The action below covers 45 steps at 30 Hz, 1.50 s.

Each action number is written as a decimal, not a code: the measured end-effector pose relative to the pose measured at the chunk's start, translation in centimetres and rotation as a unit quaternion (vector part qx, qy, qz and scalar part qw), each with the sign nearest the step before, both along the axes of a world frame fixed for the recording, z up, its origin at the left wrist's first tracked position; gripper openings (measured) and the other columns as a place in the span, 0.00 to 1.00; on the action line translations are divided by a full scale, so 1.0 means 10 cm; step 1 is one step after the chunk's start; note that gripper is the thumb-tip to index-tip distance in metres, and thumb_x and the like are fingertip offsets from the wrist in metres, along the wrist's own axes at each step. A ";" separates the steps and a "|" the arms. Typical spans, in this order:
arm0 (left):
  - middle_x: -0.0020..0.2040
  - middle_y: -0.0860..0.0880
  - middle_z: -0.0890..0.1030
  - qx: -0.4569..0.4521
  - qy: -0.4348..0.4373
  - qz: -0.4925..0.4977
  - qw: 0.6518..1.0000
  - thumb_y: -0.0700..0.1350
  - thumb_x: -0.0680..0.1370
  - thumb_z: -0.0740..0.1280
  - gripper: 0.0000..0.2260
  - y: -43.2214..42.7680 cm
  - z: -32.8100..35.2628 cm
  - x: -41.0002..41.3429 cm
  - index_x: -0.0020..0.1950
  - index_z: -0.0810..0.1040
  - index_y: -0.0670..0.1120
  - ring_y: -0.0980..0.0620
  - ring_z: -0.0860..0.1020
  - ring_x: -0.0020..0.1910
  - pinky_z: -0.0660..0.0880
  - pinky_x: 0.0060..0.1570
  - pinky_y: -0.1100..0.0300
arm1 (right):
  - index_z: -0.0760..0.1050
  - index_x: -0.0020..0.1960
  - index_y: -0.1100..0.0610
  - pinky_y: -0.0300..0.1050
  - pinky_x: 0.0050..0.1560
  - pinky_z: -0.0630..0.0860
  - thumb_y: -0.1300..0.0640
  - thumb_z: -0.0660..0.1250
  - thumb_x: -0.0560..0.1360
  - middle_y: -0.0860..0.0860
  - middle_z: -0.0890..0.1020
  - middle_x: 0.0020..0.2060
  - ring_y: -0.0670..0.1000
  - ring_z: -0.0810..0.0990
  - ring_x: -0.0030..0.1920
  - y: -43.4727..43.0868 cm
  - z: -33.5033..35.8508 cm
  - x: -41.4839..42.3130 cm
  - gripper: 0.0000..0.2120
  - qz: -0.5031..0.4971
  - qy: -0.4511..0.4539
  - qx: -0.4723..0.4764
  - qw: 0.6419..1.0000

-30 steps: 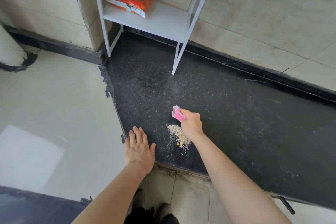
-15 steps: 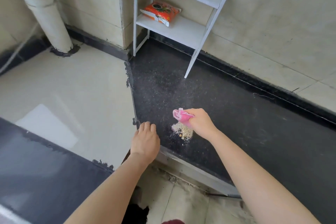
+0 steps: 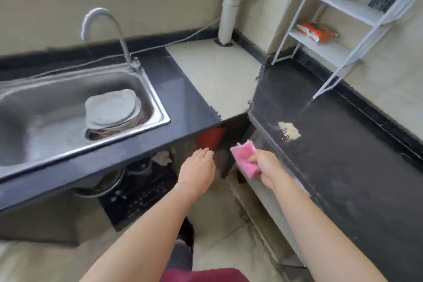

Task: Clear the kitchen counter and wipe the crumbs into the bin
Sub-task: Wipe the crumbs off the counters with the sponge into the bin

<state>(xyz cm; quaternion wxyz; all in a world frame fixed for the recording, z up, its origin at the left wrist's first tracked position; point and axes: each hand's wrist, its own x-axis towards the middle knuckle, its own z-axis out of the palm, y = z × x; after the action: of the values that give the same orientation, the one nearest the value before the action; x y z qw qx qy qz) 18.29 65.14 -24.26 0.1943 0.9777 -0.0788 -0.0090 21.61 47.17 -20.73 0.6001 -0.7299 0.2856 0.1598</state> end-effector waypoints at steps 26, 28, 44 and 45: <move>0.58 0.44 0.78 -0.119 0.115 0.644 0.747 0.44 0.80 0.53 0.14 5.29 -0.55 -5.88 0.60 0.74 0.44 0.44 0.75 0.57 0.71 0.52 0.52 | 0.76 0.45 0.70 0.43 0.40 0.72 0.79 0.61 0.68 0.57 0.77 0.37 0.54 0.76 0.39 6.65 -0.95 -4.39 0.10 0.554 0.183 0.033 0.812; 0.58 0.45 0.78 -0.142 0.118 0.684 0.706 0.45 0.80 0.53 0.15 5.43 -0.64 -6.17 0.62 0.74 0.45 0.44 0.76 0.56 0.73 0.52 0.53 | 0.75 0.42 0.67 0.42 0.36 0.71 0.79 0.59 0.67 0.56 0.75 0.35 0.52 0.75 0.36 6.95 -1.02 -4.69 0.11 0.589 0.183 0.018 0.787; 0.70 0.39 0.68 -0.424 0.143 0.880 0.159 0.44 0.79 0.58 0.21 5.70 -3.27 -7.34 0.71 0.65 0.38 0.38 0.69 0.66 0.66 0.64 0.50 | 0.73 0.44 0.60 0.31 0.23 0.69 0.70 0.62 0.71 0.52 0.75 0.34 0.47 0.73 0.33 8.01 -3.16 -5.97 0.06 0.760 0.146 -0.140 0.618; 0.69 0.37 0.67 -0.440 0.131 0.885 0.080 0.44 0.79 0.58 0.22 5.66 -3.55 -7.36 0.71 0.65 0.36 0.37 0.69 0.65 0.67 0.64 0.49 | 0.73 0.46 0.61 0.33 0.26 0.71 0.70 0.62 0.71 0.53 0.76 0.36 0.48 0.74 0.34 8.01 -3.38 -5.99 0.07 0.763 0.144 -0.147 0.613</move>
<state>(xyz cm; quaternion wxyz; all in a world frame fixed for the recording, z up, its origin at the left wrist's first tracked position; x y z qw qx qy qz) -55.30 121.71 -59.73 0.4641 0.0608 0.8802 0.0782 -38.28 127.26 -54.54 0.0976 -0.7300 -0.2722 0.6192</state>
